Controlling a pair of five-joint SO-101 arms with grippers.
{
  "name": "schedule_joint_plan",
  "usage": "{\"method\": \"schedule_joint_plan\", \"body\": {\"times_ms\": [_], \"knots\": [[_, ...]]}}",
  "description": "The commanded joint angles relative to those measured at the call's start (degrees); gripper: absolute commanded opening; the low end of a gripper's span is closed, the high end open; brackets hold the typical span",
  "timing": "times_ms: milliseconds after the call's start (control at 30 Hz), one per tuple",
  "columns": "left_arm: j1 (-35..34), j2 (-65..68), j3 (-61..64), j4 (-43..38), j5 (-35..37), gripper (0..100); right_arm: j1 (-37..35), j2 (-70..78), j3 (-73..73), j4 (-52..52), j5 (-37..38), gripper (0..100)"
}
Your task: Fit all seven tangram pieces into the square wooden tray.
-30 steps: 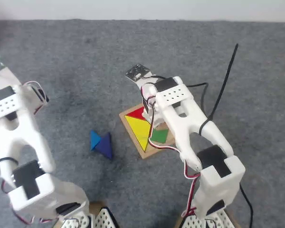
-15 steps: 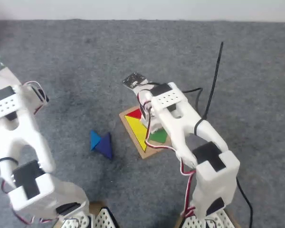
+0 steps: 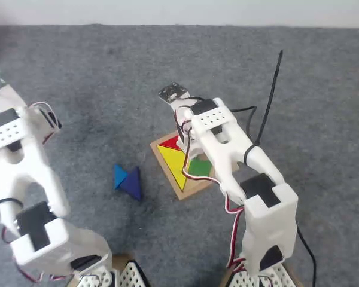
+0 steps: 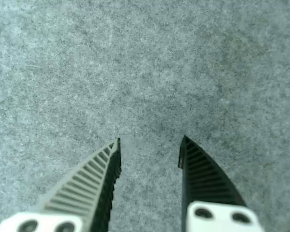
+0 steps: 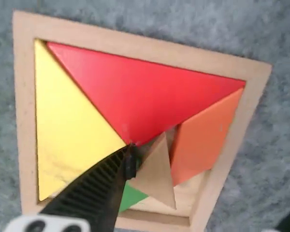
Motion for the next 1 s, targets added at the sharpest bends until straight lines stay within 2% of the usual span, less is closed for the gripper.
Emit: {"method": "schedule_joint_plan", "body": {"times_ms": [0,167,567,967], "knots": [[0.35,-1.14,-0.31,0.00,-0.26,20,1.71,-6.81,-2.11,-0.31,-1.14,50.5],[0.35,-1.14,-0.31,0.00,-0.26,20,4.18,-9.71,0.53,-0.75,-0.79,50.5],[0.35,-1.14,-0.31,0.00,-0.26,20,-1.80,-9.54,10.64,-0.84,-1.14,50.5],[0.35,-1.14,-0.31,0.09,-0.26,20,0.13,-9.19,10.81,-4.62,-0.53,50.5]]}}
